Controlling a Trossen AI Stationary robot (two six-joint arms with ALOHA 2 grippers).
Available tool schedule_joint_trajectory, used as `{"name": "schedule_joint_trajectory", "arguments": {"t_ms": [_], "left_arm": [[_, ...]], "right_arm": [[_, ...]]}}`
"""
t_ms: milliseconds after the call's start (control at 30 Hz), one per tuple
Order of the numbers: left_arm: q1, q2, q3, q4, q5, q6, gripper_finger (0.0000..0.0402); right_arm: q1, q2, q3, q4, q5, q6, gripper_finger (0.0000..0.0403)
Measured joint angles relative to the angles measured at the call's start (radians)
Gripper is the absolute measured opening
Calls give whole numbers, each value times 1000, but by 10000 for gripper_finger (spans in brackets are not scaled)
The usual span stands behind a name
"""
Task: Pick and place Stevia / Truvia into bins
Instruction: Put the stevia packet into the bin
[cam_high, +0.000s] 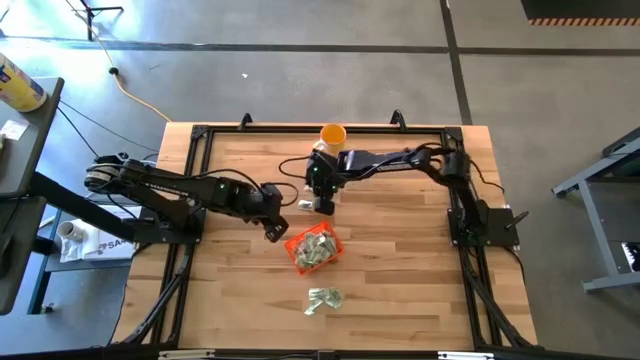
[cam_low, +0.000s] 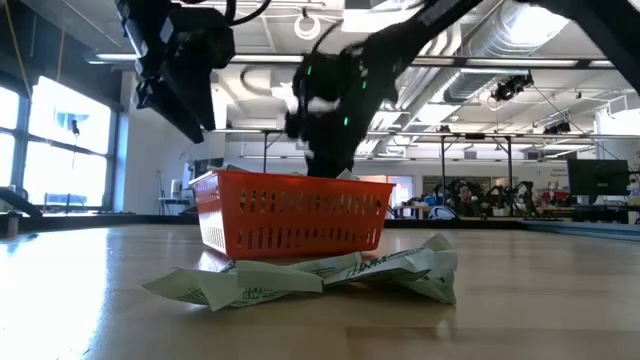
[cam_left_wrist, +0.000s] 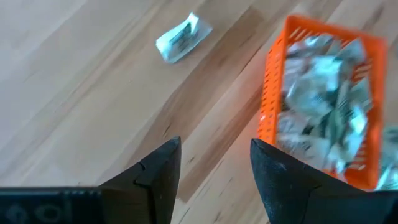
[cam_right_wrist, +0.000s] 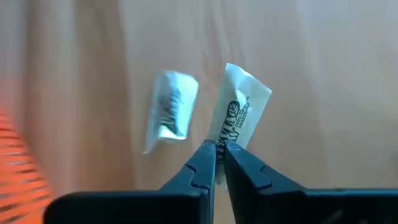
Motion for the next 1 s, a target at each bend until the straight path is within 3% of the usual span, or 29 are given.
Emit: {"name": "schedule_joint_trajectory", "arguments": {"t_ms": [133,333,500,667,867,1000], "left_arm": [[0,0,0,61,12,-5,225],[0,0,0,137,18,-6,225],[-1,0,0,136,-33,13,225],[18,0,0,133,-127,33,225],[105,1,0,145,-11,19,225],[157,1,0,147,4,72,225]], "right_arm": [[26,-116,3,-62,29,5,7],[85,-220,4,-171,-307,5,24],[185,-192,3,-231,-403,-1,27],[245,-180,3,-171,-318,36,57],[260,-220,3,-204,-166,126,165],[274,-267,2,-271,-25,110,239]]}}
